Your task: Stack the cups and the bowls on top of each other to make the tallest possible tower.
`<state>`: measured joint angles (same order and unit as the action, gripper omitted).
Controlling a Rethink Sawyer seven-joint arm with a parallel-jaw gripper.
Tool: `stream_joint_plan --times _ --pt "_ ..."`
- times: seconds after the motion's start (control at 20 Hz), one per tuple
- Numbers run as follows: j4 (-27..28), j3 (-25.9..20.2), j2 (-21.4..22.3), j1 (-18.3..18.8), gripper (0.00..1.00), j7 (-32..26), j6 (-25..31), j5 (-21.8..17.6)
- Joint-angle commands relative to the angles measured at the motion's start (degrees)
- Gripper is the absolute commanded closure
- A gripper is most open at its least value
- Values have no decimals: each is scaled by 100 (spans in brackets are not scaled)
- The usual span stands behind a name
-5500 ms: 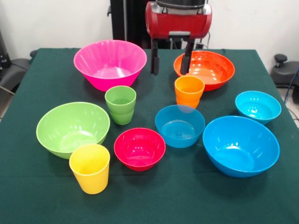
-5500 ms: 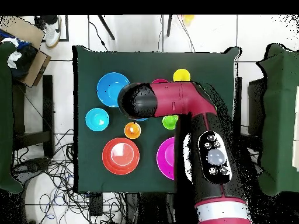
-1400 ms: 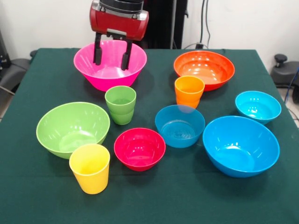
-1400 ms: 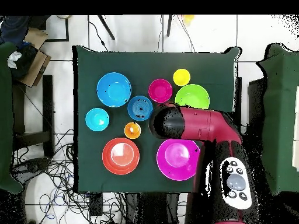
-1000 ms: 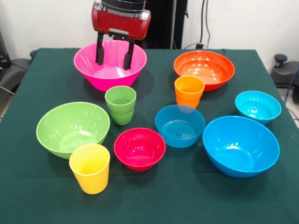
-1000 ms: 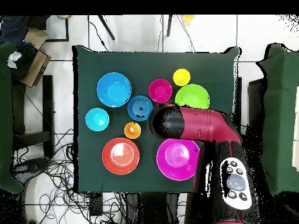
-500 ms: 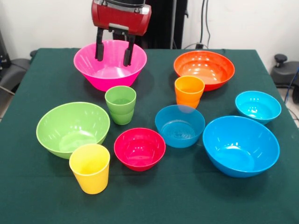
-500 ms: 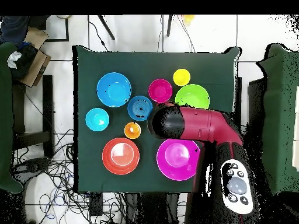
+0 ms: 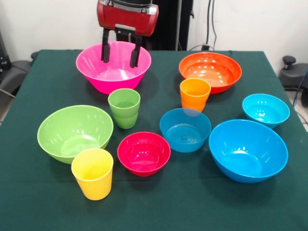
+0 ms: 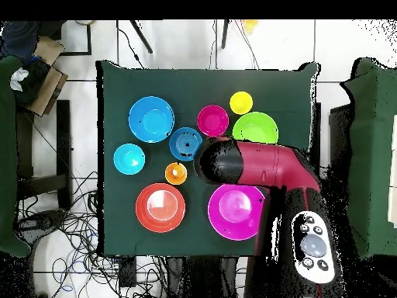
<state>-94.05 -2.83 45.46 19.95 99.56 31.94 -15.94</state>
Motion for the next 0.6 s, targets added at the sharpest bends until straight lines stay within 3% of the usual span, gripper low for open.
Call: stream_joint_plan --times 0.05,0.6 --pt "-247 -678 -73 -73 0 -306 643 -1" --pt "-66 -664 -118 -128 0 -327 720 -111"
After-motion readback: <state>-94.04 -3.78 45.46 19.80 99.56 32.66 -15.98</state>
